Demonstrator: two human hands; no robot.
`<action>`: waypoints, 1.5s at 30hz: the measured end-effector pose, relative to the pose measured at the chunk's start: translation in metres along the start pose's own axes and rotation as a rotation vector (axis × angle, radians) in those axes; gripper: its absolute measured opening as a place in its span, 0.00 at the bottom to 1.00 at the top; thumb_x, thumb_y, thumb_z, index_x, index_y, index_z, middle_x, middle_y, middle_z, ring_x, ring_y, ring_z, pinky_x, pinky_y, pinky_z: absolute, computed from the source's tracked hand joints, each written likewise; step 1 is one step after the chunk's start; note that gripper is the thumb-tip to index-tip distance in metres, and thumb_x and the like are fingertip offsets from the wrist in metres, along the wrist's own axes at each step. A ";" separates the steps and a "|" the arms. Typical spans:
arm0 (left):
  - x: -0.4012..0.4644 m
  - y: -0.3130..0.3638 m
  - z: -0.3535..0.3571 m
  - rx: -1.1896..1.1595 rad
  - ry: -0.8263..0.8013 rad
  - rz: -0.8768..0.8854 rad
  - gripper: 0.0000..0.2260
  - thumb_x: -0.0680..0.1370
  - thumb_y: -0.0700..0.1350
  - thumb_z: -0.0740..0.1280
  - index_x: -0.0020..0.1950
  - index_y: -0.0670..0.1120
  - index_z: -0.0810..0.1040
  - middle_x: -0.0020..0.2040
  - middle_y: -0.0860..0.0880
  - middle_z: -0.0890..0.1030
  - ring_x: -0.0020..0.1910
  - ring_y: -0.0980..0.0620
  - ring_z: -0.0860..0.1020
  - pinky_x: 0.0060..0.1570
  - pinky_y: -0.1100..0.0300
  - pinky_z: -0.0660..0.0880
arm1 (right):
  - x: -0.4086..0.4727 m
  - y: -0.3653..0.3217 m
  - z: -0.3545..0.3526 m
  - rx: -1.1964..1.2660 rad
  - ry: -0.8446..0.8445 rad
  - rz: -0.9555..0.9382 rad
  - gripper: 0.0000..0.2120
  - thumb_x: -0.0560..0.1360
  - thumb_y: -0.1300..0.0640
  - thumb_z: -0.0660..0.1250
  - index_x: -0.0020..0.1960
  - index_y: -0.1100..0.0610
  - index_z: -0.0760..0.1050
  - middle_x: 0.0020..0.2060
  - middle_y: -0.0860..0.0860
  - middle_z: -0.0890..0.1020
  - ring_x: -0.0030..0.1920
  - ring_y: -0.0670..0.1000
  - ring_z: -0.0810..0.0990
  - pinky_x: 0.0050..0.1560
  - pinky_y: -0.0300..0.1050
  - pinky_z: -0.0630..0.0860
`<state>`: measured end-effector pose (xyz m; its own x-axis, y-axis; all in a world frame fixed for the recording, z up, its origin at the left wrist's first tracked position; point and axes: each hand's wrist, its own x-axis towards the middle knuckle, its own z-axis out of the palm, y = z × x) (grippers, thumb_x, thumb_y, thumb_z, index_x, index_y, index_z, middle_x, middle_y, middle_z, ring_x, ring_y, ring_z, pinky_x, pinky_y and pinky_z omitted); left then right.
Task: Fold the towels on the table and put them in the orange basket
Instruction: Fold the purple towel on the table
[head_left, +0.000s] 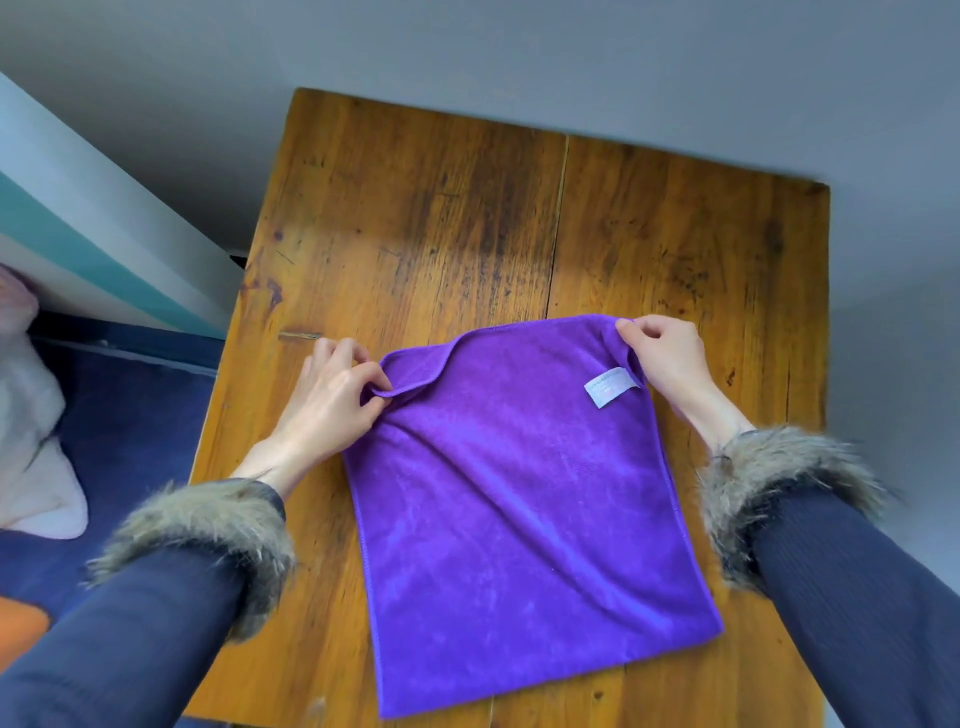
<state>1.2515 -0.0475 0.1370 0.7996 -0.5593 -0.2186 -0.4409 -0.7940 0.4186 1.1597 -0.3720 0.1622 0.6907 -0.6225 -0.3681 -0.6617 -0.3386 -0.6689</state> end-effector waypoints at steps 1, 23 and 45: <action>0.002 -0.001 -0.001 -0.020 -0.012 0.031 0.03 0.71 0.39 0.71 0.44 0.45 0.81 0.47 0.47 0.72 0.50 0.46 0.67 0.49 0.53 0.66 | -0.001 -0.001 -0.001 0.017 0.005 -0.005 0.15 0.76 0.54 0.63 0.42 0.66 0.79 0.42 0.58 0.82 0.43 0.49 0.75 0.48 0.46 0.71; -0.037 0.034 -0.134 -0.755 0.117 -0.146 0.04 0.74 0.42 0.70 0.41 0.48 0.83 0.36 0.58 0.83 0.35 0.66 0.76 0.41 0.72 0.71 | -0.097 -0.056 -0.115 0.790 0.067 0.040 0.08 0.76 0.64 0.63 0.40 0.61 0.77 0.27 0.47 0.82 0.30 0.42 0.78 0.41 0.41 0.72; -0.079 0.106 -0.280 -0.933 0.412 0.035 0.06 0.72 0.34 0.70 0.43 0.44 0.82 0.35 0.56 0.83 0.36 0.64 0.79 0.40 0.75 0.73 | -0.158 -0.147 -0.225 0.846 -0.039 -0.307 0.12 0.61 0.59 0.75 0.40 0.62 0.75 0.34 0.53 0.82 0.39 0.49 0.81 0.43 0.37 0.79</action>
<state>1.2559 -0.0212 0.4454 0.9481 -0.3133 0.0535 -0.1138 -0.1775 0.9775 1.0819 -0.3821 0.4639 0.8212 -0.5607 -0.1065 -0.0216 0.1559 -0.9875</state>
